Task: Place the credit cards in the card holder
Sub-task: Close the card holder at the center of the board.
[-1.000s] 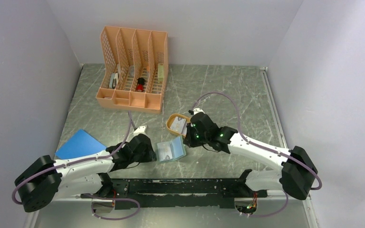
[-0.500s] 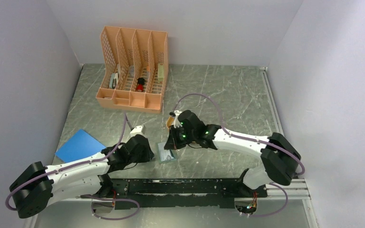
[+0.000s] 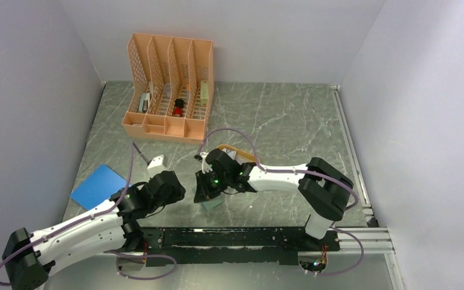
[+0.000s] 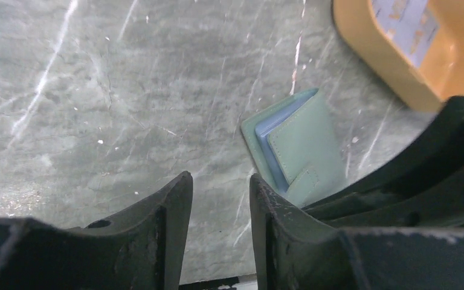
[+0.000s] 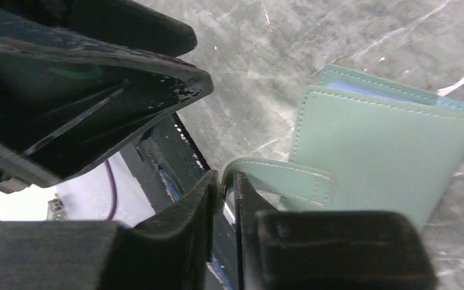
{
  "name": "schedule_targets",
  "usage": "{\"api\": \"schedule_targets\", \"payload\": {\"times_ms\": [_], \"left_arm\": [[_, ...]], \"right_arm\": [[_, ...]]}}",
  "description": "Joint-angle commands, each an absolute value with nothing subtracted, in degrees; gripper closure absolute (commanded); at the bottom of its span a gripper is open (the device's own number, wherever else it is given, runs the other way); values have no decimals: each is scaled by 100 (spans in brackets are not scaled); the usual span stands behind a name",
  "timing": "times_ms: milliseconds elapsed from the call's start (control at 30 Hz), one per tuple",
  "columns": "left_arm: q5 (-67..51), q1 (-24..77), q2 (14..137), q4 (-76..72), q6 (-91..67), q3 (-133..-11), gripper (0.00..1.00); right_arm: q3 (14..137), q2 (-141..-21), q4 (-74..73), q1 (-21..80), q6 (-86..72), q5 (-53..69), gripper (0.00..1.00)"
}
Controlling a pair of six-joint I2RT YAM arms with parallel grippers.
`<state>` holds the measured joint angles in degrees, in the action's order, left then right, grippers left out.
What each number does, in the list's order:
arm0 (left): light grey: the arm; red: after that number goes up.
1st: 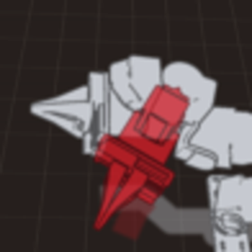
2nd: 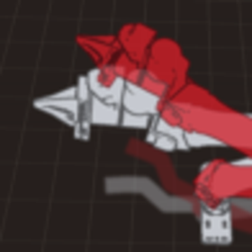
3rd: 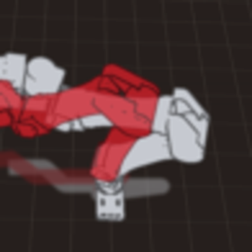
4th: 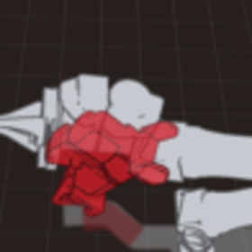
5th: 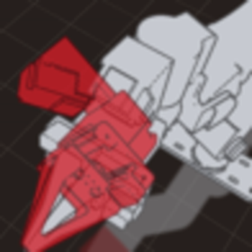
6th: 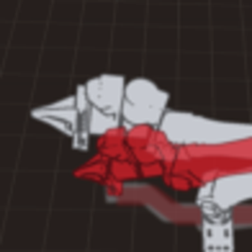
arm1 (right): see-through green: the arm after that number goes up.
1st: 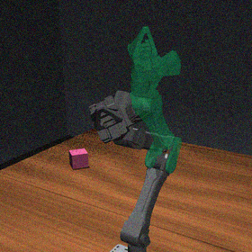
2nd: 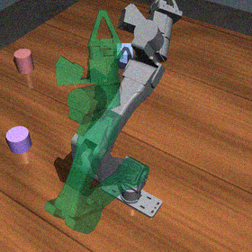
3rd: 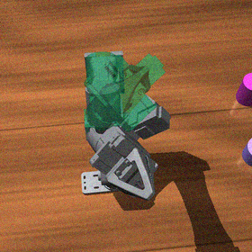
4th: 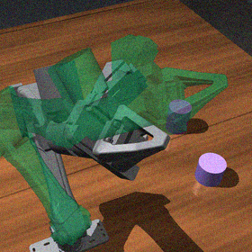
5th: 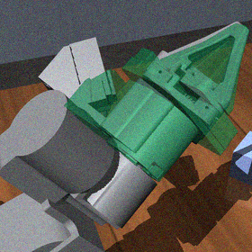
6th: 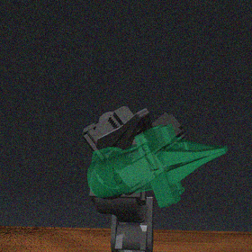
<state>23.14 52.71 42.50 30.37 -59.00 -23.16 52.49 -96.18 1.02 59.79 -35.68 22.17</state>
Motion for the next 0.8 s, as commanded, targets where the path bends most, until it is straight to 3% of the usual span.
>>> {"api": "schedule_targets", "payload": {"times_ms": [0, 200, 367, 467, 667, 767], "left_arm": [[2815, 5270, 4027, 3697, -6168, -2687, 54], [3036, 5272, 3897, 3862, -6102, -2887, 48], [3012, 5271, 3954, 3709, -5728, -3095, 45], [2824, 5269, 4054, 3532, -5467, -3208, 42], [2187, 5271, 4189, 2918, -5165, -3138, 37], [1924, 5272, 4350, 2689, -5176, -3005, 36]], "right_arm": [[5569, -9709, 225, 6093, -3455, 2400, 68], [6135, -9199, -886, 6104, -3119, 1941, 37], [6208, -8324, -1904, 6071, -2814, 1103, 34], [5788, -7792, -2124, 6001, -2764, 571, 37], [5074, -7818, -1940, 5993, -2922, 86, 65], [4990, -8186, -1589, 5992, -2926, 122, 70]]}}
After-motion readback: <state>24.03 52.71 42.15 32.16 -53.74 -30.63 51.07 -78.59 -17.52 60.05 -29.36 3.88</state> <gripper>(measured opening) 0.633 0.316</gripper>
